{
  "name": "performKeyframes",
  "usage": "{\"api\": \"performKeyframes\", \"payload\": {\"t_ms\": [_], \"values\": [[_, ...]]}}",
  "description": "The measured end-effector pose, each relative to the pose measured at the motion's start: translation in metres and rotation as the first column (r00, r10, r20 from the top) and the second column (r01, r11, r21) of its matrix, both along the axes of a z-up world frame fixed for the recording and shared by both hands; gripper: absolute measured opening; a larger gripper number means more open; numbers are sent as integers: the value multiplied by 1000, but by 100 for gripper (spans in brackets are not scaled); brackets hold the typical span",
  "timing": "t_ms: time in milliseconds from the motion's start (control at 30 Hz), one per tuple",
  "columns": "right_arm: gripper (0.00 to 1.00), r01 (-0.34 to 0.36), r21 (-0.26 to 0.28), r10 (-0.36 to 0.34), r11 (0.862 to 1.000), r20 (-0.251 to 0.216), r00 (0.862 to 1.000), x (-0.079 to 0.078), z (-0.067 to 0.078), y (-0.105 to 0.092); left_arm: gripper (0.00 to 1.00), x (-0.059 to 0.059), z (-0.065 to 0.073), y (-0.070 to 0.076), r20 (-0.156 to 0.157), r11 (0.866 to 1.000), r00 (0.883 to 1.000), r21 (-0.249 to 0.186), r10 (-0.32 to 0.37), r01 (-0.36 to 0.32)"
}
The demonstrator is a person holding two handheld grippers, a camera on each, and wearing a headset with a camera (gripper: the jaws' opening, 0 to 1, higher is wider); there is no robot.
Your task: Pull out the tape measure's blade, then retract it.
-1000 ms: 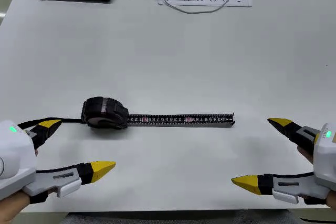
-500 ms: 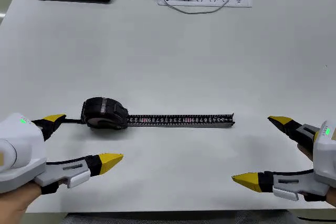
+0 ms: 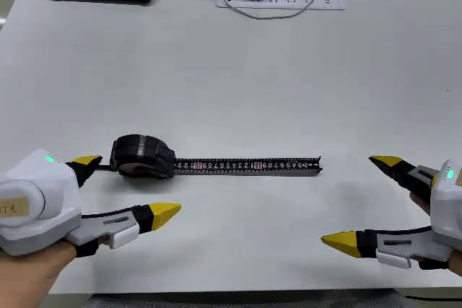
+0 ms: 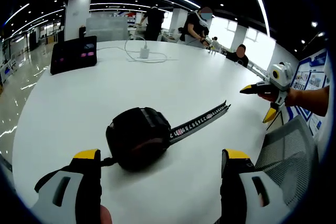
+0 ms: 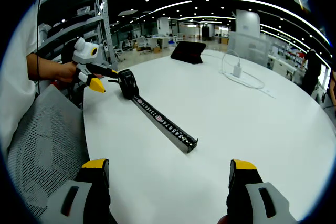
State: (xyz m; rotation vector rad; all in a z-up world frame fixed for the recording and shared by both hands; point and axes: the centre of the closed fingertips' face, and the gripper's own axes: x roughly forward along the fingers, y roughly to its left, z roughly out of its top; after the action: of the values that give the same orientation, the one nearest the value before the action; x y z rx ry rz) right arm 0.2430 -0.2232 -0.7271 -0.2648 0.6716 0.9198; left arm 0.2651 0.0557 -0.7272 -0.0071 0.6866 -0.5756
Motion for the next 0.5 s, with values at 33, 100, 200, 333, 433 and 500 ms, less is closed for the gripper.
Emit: {"api": "performKeyframes", "payload": {"t_ms": [33,100,200,333,433,500], "values": [[94,1,0,-1,1000,0,1000,0,0,1,93,0,-1,-1,-1,1000,1000,-3,1,-1],[94,1,-1,-1,1000,1,1000,1,0,1,92,0,-2,-3,-6,1000,1000,-9,6,-6],[94,0,-4,0,1000,2,1000,3,0,-1,92,2,-3,-5,-13,999,1000,-27,23,-24],[94,2,-3,-2,1000,2,1000,5,0,-2,92,5,-4,-7,-18,998,999,-42,42,-43],[94,2,-2,-2,1000,1,1000,5,-1,-2,92,6,-5,-8,-20,997,998,-56,56,-57],[93,2,-3,-2,1000,1,1000,6,-1,-2,91,8,-5,-8,-21,996,998,-63,66,-67]]}}
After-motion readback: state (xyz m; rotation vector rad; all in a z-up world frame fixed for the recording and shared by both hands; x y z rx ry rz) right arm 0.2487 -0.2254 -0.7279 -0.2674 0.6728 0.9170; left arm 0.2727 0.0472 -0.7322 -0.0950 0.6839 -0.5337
